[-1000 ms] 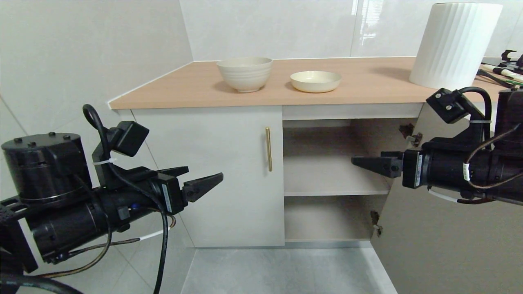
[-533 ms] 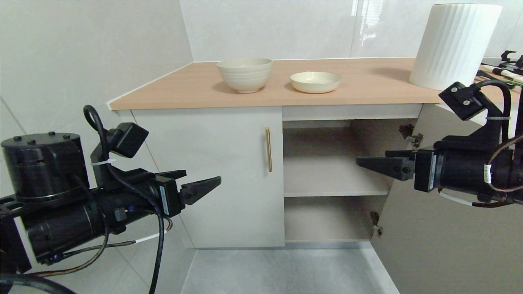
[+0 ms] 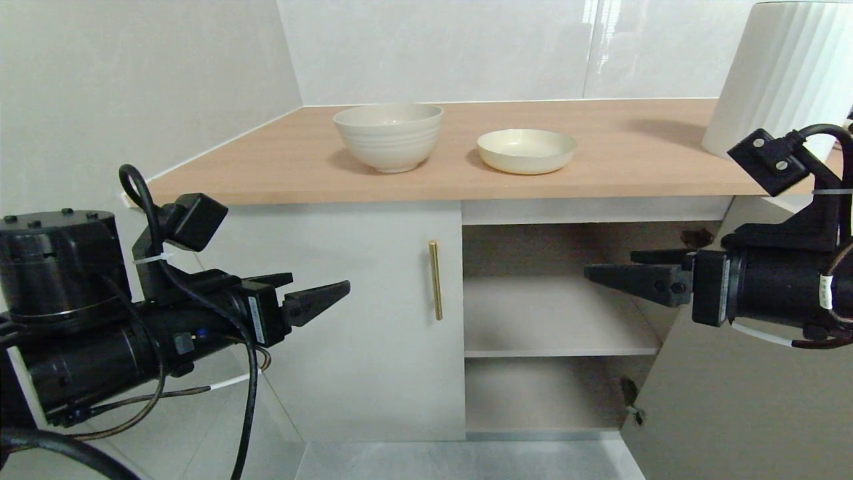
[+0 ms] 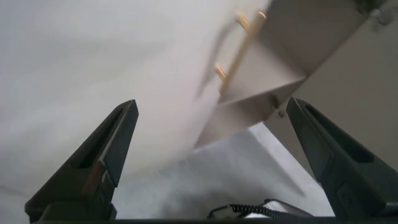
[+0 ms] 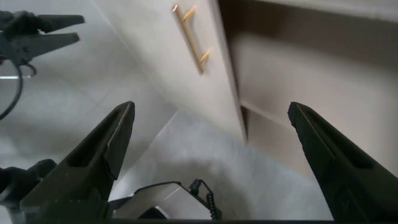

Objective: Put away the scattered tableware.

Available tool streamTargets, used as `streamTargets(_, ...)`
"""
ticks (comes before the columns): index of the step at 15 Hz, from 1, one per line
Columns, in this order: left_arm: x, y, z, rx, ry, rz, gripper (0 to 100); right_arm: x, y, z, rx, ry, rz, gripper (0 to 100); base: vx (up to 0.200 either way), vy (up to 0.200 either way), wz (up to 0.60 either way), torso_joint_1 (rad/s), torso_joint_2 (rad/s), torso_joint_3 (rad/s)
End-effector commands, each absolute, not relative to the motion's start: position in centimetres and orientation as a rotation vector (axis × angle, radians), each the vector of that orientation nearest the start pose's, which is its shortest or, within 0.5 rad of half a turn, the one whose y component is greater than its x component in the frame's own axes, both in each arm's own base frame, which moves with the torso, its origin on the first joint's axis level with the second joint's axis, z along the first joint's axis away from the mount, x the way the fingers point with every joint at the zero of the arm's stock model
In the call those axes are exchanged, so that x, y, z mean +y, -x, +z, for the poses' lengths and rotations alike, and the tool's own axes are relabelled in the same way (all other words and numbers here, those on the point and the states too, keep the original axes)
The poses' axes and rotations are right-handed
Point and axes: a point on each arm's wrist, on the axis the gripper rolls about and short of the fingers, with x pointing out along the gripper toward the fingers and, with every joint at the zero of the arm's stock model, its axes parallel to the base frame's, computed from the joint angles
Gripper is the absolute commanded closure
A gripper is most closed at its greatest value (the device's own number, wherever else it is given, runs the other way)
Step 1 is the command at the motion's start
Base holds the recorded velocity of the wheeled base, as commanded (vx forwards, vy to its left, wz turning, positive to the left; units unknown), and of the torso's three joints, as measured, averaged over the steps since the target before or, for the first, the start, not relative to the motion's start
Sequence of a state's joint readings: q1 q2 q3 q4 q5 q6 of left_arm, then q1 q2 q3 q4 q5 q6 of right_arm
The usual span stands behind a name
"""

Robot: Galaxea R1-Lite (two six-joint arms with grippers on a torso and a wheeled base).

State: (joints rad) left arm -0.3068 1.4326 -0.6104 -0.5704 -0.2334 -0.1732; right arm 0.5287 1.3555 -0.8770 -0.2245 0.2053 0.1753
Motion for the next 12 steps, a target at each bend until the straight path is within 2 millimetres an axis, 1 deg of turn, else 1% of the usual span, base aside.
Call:
streamTargets(1,-7.5,-22.0,19.4,0.309,0.16,-0.516,0,11.7,-19.0,25.5,0.314,-0.125,0.71,0,0.2,0.0,0.0,-0.002,0.0,0.002)
streamTargets(3,-7.5,-22.0,19.4,0.305,0.162,-0.516,0,11.5,-18.7,25.4,0.3,-0.101,0.716,0,0.0,0.0,0.0,0.0,0.0,0.0)
streamTargets(6,-7.4,-22.0,19.5,0.299,0.166,-0.512,0,11.3,-18.4,24.8,0.286,-0.017,0.726,0,0.0,0.0,0.0,0.0,0.0,0.0)
streamTargets(11,-7.2,-22.1,19.5,0.297,0.169,-0.504,0,11.1,-17.9,24.9,0.269,-0.003,0.731,0,0.0,0.0,0.0,0.005,-0.01,-0.006)
streamTargets(12,-7.2,-22.1,19.5,0.297,0.169,-0.504,0,11.0,-17.9,24.9,0.267,0.008,0.732,0,0.0,0.0,0.0,0.071,-0.23,-0.178)
